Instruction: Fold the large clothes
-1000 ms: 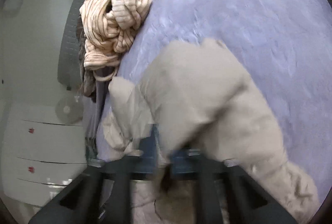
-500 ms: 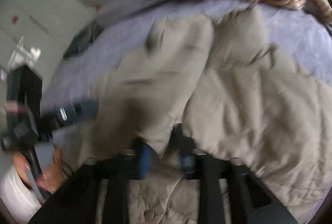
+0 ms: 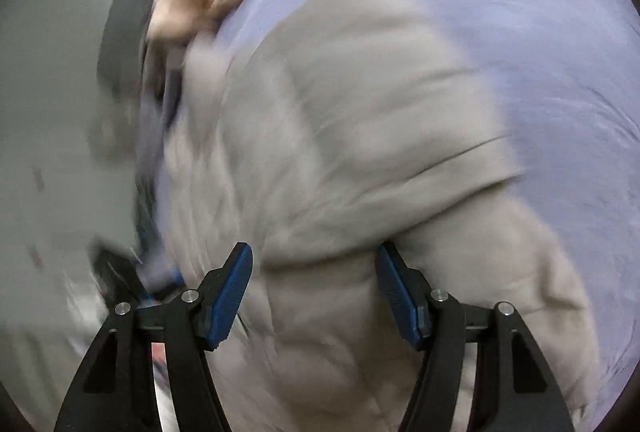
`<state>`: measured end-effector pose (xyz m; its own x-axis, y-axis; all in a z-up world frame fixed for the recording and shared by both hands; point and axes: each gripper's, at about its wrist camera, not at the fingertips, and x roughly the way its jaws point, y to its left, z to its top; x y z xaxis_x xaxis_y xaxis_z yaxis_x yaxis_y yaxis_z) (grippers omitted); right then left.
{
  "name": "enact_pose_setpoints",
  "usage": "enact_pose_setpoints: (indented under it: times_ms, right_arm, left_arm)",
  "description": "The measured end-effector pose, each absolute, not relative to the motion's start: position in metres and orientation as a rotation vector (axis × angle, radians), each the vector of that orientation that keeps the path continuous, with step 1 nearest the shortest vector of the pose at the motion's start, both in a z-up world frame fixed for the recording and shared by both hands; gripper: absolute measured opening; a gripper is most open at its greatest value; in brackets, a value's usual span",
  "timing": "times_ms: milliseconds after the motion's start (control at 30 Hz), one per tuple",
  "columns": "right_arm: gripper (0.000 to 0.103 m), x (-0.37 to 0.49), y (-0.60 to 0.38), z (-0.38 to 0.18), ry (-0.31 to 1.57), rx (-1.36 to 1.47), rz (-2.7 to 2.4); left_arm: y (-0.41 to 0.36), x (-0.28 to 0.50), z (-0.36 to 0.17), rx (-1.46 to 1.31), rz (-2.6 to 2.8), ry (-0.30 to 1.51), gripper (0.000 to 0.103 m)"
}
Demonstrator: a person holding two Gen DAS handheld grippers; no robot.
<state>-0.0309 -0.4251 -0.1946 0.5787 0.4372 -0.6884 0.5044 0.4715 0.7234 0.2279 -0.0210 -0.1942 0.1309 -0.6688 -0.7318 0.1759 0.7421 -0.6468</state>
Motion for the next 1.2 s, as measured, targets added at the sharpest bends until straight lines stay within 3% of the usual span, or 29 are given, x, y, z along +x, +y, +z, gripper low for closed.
enact_pose_setpoints:
  times_ms: [33,67,100,133,333,500,567,633,667,700,767,967,1167,1200]
  right_arm:
    - [0.068,-0.037,-0.439,-0.198,0.966,1.190,-0.088]
    - [0.057,-0.041,-0.450,-0.200,0.932,1.230,-0.123]
    - [0.038,-0.042,-0.455,-0.201,0.915,1.248,-0.140]
    - [0.003,-0.041,-0.462,-0.202,0.912,1.251,-0.160]
    - [0.003,-0.009,-0.454,-0.170,0.948,0.978,-0.085]
    - [0.003,-0.008,-0.442,-0.209,1.057,0.926,-0.122]
    - [0.003,-0.010,-0.444,-0.213,1.053,0.938,-0.125]
    - [0.007,-0.016,-0.446,-0.208,1.072,0.924,-0.119]
    - [0.016,-0.015,-0.443,-0.204,1.092,0.905,-0.105]
    - [0.037,-0.008,-0.437,-0.198,1.126,0.870,-0.071]
    - [0.061,-0.016,-0.428,-0.184,1.165,0.803,0.004]
    - [0.066,-0.031,-0.463,-0.141,0.941,0.771,-0.038]
    - [0.066,0.005,-0.531,-0.223,0.855,1.280,-0.100]
    - [0.050,0.012,-0.533,-0.236,0.852,1.356,-0.063]
  left_arm:
    - [-0.025,0.228,-0.194,-0.435,-0.634,1.313,0.014]
    - [-0.027,0.226,-0.192,-0.411,-0.627,1.310,0.011]
    - [-0.025,0.223,-0.188,-0.400,-0.620,1.292,0.011]
    - [-0.022,0.217,-0.180,-0.387,-0.618,1.257,0.011]
    - [0.007,0.188,-0.183,-0.288,-0.538,1.237,0.011]
    - [0.007,0.186,-0.203,-0.215,-0.488,1.248,0.013]
    - [0.006,0.184,-0.197,-0.162,-0.430,1.231,0.027]
    - [0.011,0.181,-0.184,-0.085,-0.331,1.190,0.063]
    - [0.015,0.181,-0.179,-0.067,-0.297,1.163,0.067]
    - [0.022,0.180,-0.172,-0.065,-0.276,1.135,0.067]
    - [0.036,0.182,-0.159,-0.097,-0.280,1.114,0.067]
    - [0.022,0.198,-0.132,-0.131,-0.367,1.052,0.059]
    - [-0.022,0.197,-0.165,-0.082,-0.429,1.121,0.059]
    - [-0.025,0.196,-0.175,-0.059,-0.416,1.141,0.059]
